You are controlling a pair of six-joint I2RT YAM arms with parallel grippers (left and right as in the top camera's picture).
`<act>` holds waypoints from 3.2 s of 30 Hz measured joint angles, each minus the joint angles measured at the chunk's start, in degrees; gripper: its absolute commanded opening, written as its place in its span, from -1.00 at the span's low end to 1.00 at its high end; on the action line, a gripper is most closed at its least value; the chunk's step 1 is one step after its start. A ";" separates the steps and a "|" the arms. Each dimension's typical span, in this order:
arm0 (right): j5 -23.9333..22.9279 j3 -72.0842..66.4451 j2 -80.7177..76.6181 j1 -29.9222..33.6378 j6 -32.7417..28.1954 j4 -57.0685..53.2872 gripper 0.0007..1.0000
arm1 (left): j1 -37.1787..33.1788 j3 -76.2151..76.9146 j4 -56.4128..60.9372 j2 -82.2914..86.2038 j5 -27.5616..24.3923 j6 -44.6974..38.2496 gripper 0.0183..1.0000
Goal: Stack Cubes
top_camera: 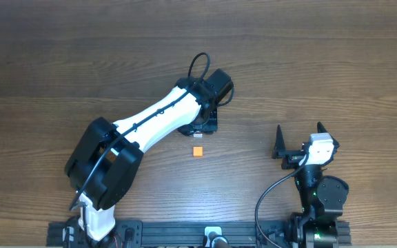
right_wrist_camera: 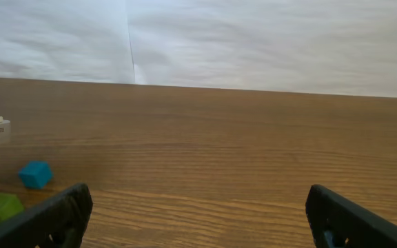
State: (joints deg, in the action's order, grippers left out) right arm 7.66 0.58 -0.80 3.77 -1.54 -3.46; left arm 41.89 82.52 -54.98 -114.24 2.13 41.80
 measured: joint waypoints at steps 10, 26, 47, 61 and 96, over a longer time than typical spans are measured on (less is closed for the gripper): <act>0.00 0.00 0.00 0.00 0.02 0.00 0.99 | 0.00 0.00 0.20 -0.02 -0.17 0.00 -0.26; 0.00 0.00 0.00 0.00 0.02 0.00 0.99 | 0.00 0.00 0.37 -0.02 -0.61 0.26 0.17; 0.00 0.00 0.00 0.00 0.04 0.00 0.98 | 6.78 -1.44 -7.98 3.89 -0.87 6.12 0.18; 0.00 0.00 0.00 0.00 0.02 0.00 0.98 | 6.97 -8.61 0.04 3.89 -2.03 7.56 0.16; 0.00 0.00 0.00 0.00 0.00 0.00 0.99 | 6.14 -9.55 1.25 3.02 -2.36 8.59 -0.96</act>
State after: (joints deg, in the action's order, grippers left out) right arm 7.66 0.58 -0.80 3.77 -1.54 -3.46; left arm 48.03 72.97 -53.74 -111.22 -0.23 50.39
